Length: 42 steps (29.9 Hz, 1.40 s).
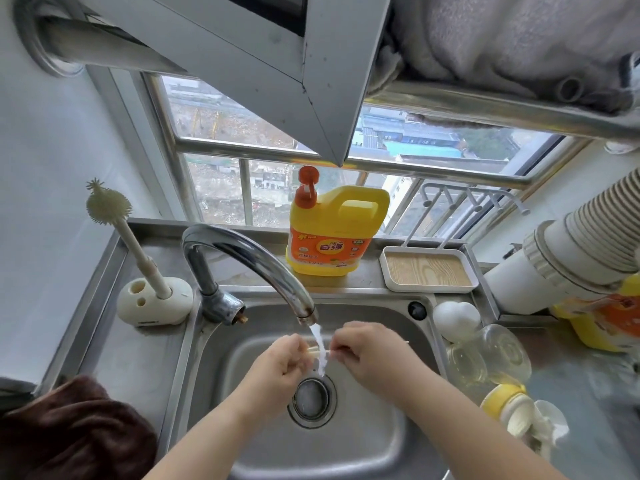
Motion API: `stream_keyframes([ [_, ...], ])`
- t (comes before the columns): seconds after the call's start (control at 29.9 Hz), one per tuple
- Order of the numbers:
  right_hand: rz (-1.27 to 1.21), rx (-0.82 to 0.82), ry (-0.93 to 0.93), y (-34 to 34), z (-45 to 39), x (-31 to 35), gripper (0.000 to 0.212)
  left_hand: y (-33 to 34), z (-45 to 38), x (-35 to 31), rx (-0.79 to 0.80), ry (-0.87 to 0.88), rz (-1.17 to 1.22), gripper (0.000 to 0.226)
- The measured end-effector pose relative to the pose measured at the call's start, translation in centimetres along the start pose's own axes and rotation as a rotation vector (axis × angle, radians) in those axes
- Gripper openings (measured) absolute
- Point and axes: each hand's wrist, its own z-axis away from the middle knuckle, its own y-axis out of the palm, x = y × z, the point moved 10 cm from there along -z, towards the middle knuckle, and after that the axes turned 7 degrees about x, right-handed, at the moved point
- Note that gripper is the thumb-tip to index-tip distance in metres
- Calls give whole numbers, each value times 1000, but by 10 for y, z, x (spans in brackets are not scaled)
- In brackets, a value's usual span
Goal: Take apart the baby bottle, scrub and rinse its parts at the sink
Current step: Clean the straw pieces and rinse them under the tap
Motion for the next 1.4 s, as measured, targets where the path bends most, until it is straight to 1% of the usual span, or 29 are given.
stream_keyframes([
  [0.07, -84, -83, 61, -10, 0, -13, 14, -1, -1, 4, 13, -38, -58, 23],
  [0.1, -101, -93, 75, -12, 0, -16, 15, 1, -2, 6, 32, -47, -81, 26],
  [0.2, -17, -14, 4, 2, 1, -4, 17, 5, -3, -2, 74, 6, -143, 30],
  [0.23, 15, -42, 24, 0, 3, -4, 17, 5, -3, -2, 74, 16, -122, 28],
  [0.3, 7, -156, 88, -14, 7, -13, 17, 4, -4, 0, 67, 5, -49, 21],
  [0.33, 9, -162, 85, -15, 7, -13, 17, 3, -5, 2, 61, -10, -31, 20],
  [0.4, 53, -105, 27, -9, 4, -3, 17, 2, -5, 0, 46, -9, -50, 22],
  [0.43, 48, -120, 18, -9, 4, -2, 17, 3, -6, -1, 47, -6, -56, 22],
  [0.5, 17, -202, 77, -17, 6, -12, 16, 4, -7, 1, 61, -11, -56, 22],
  [0.53, 0, -212, 82, -18, 6, -15, 16, 4, -7, 3, 64, -15, -61, 22],
  [0.63, 90, -80, -27, 1, 3, -3, 17, 6, -5, 4, 79, 2, -89, 26],
  [0.67, 91, -105, -22, 0, 5, -3, 17, 7, -4, 4, 92, 1, -57, 25],
  [0.74, 56, -222, 35, -9, 7, -11, 18, 9, -2, 4, 114, -18, 21, 21],
  [0.77, 49, -229, 29, -8, 7, -11, 19, 10, -2, 5, 113, -24, 22, 18],
  [0.84, 77, -174, -35, 2, 4, -4, 18, 11, -4, 7, 103, -19, -54, 21],
  [0.87, 67, -188, -28, 2, 4, -7, 18, 11, -5, 7, 101, -21, -95, 25],
  [0.94, 21, -264, 90, -8, 8, -23, 20, 11, -5, 10, 86, -50, -107, 30],
  [0.97, 10, -262, 110, -8, 9, -28, 20, 10, -5, 11, 79, -55, -91, 31],
  [1.04, 38, -148, 19, 4, 6, -19, 17, 11, -3, 13, 87, -41, -45, 27],
  [1.07, 34, -121, -14, 8, 6, -15, 18, 13, -3, 13, 105, -37, 2, 23],
  [1.14, 20, -167, 28, 5, 7, -16, 20, 18, -1, 10, 136, -40, 105, 16],
  [1.17, 9, -187, 43, 2, 7, -18, 20, 17, -2, 10, 126, -46, 117, 16],
  [1.27, 41, -134, -29, 8, 4, -11, 16, 12, -5, 12, 97, -83, -34, 28],
  [1.34, 14, -223, 54, -4, 8, -22, 13, 10, -4, 13, 101, -96, -80, 30],
  [1.37, -3, -241, 89, -9, 9, -28, 13, 9, -3, 13, 98, -89, -82, 30],
  [1.4, 3, -209, 66, -7, 8, -27, 13, 9, -2, 13, 100, -80, -73, 29],
])
